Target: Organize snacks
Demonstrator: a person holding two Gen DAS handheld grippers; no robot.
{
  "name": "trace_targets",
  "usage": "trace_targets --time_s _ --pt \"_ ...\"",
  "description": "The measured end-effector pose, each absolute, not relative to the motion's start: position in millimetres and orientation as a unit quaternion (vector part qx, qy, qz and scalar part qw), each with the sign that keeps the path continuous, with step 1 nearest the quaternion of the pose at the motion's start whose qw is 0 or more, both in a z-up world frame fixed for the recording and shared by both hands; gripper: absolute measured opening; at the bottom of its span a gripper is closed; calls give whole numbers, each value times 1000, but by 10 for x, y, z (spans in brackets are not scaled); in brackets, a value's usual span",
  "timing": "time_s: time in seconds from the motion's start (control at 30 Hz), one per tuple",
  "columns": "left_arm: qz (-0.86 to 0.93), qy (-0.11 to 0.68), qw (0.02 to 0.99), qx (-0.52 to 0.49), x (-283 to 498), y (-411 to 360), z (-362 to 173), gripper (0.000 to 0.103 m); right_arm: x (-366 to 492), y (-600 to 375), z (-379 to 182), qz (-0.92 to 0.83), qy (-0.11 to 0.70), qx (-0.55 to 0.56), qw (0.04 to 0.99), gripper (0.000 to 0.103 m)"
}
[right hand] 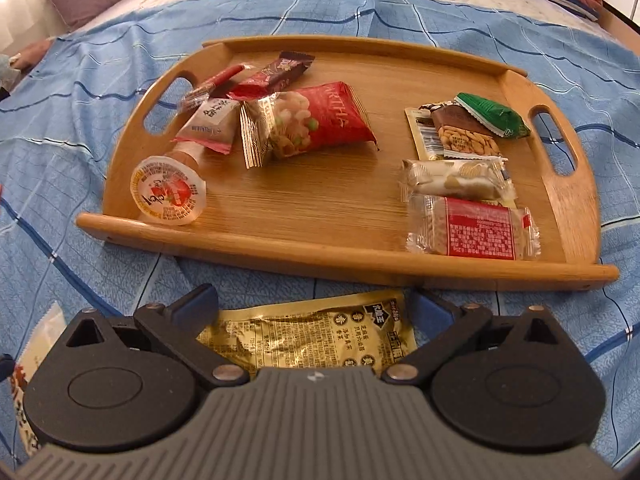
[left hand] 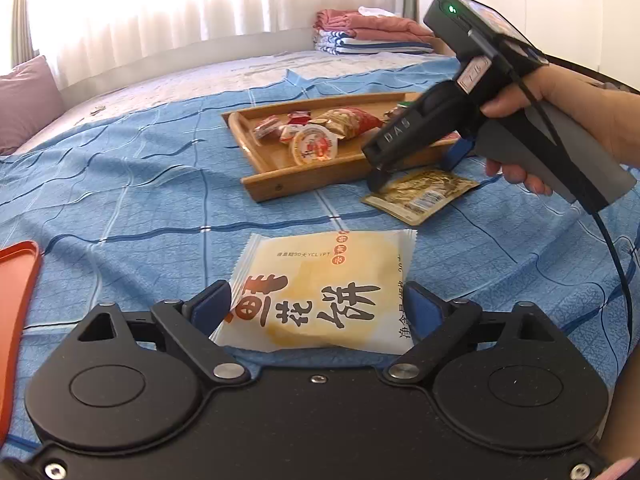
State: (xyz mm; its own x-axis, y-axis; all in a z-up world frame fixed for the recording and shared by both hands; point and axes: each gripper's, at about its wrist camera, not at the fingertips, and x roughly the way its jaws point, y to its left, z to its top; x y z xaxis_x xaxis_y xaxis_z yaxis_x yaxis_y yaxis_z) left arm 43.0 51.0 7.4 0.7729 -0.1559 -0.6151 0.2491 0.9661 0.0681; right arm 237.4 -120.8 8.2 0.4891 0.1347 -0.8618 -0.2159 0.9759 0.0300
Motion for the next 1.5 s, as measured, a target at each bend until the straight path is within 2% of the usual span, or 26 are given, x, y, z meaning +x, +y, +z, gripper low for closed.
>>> trace_targets --time_s 0.6,0.83,1.13,1.5 --pt "-27 322 945 48 278 973 123 96 1977 -1849 118 68 538 -14 840 103" --pt "36 329 943 27 334 1137 121 96 1626 -2164 147 43 528 -15 848 103" --pt "-12 264 964 -1 303 974 354 101 1211 -2190 215 79 421 -7 904 103" --pt "-21 294 956 -2 626 629 100 102 1059 -1826 3 73 320 -33 944 102"
